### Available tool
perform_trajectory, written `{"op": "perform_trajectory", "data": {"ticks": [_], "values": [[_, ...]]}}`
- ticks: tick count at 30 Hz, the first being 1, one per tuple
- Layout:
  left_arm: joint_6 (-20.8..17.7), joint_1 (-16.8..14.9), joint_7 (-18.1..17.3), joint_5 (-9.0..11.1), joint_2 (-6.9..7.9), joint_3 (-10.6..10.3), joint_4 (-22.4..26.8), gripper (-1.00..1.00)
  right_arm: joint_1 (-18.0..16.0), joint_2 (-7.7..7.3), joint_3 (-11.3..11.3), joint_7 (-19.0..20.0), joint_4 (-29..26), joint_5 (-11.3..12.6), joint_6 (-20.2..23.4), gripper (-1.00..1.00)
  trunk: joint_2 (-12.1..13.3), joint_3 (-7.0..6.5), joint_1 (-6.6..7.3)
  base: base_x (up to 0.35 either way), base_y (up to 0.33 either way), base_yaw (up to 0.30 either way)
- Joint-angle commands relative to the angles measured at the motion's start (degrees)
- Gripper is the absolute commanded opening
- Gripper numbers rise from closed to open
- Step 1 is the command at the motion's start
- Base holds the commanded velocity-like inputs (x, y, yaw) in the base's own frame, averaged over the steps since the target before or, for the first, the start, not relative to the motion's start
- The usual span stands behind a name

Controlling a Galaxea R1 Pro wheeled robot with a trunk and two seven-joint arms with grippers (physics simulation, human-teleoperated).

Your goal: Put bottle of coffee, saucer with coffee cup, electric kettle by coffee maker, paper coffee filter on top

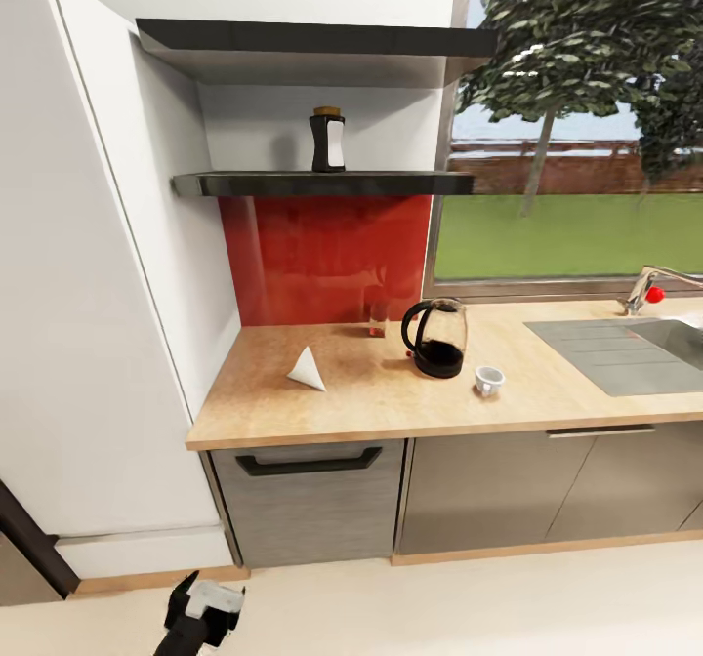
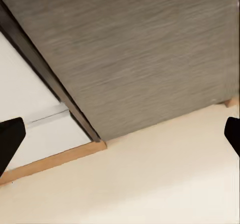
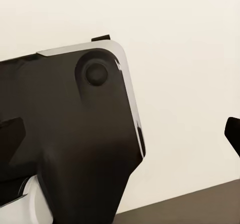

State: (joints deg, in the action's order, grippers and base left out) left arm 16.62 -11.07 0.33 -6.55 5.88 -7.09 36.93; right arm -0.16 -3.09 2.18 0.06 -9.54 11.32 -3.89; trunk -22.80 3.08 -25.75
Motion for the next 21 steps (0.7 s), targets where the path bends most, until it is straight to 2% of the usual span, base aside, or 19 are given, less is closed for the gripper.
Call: {"op": "perform_trajectory", "data": {"ticks": [1,5,10,15,21], "values": [[0.07,-0.09,-0.73,-0.4,-0.22,-0.69,1.7,1.0,-0.02,0.03,0.2,0.02,-0.07,0.25,-0.14,1.0,-0.12,0.12,-0.03,-0.002,0.0,0.0],[-0.26,-0.16,-4.0,-0.22,-1.03,-1.56,8.23,1.0,-0.02,0.09,0.22,0.03,-0.79,0.3,-0.17,1.0,-0.12,0.12,-0.03,0.0,0.0,0.0],[-0.48,-0.22,-6.53,0.01,-1.34,-1.75,15.22,1.0,-0.02,0.1,0.26,0.03,-1.27,0.3,-0.18,1.0,-0.12,0.12,-0.03,0.0,0.0,0.0],[-0.64,-0.32,-7.07,0.67,-1.62,-1.81,20.4,1.0,-0.02,0.1,0.28,0.03,-1.35,0.29,-0.23,1.0,-0.12,0.12,-0.03,0.0,0.0,0.0],[-2.54,-1.87,-7.29,1.21,-3.73,-1.87,24.57,1.0,-0.02,0.1,0.29,0.03,-1.36,0.29,-0.24,1.0,-0.12,0.12,-0.03,0.0,0.0,0.0]]}}
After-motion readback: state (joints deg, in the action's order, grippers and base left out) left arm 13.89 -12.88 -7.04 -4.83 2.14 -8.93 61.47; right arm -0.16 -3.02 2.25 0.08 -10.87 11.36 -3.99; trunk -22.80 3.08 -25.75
